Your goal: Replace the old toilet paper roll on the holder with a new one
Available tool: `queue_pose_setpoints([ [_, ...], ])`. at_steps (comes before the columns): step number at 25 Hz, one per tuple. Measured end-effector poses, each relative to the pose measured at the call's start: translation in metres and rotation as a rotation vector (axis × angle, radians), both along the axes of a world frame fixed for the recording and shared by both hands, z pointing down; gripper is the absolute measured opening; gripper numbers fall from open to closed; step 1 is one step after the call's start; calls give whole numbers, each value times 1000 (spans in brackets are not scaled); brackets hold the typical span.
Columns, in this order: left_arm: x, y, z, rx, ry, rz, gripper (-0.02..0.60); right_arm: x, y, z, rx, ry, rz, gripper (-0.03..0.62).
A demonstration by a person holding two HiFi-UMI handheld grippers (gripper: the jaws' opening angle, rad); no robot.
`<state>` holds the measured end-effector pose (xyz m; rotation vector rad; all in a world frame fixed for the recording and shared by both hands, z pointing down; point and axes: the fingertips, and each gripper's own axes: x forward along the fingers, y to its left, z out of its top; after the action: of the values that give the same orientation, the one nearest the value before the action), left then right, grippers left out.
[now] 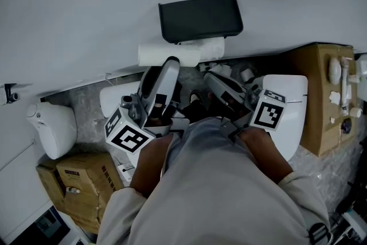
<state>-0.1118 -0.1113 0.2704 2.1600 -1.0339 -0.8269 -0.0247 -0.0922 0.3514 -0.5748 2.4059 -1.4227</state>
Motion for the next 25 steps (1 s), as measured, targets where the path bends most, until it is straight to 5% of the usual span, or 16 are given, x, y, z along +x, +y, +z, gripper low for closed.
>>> queue_pose_setpoints([
  [12, -7, -34, -33, 68, -273, -7, 160, -15, 5, -26, 128, -23, -51, 17],
  [25, -1, -72, -39, 95, -639, -1, 160, -8, 12, -27, 152, -36, -29, 17],
])
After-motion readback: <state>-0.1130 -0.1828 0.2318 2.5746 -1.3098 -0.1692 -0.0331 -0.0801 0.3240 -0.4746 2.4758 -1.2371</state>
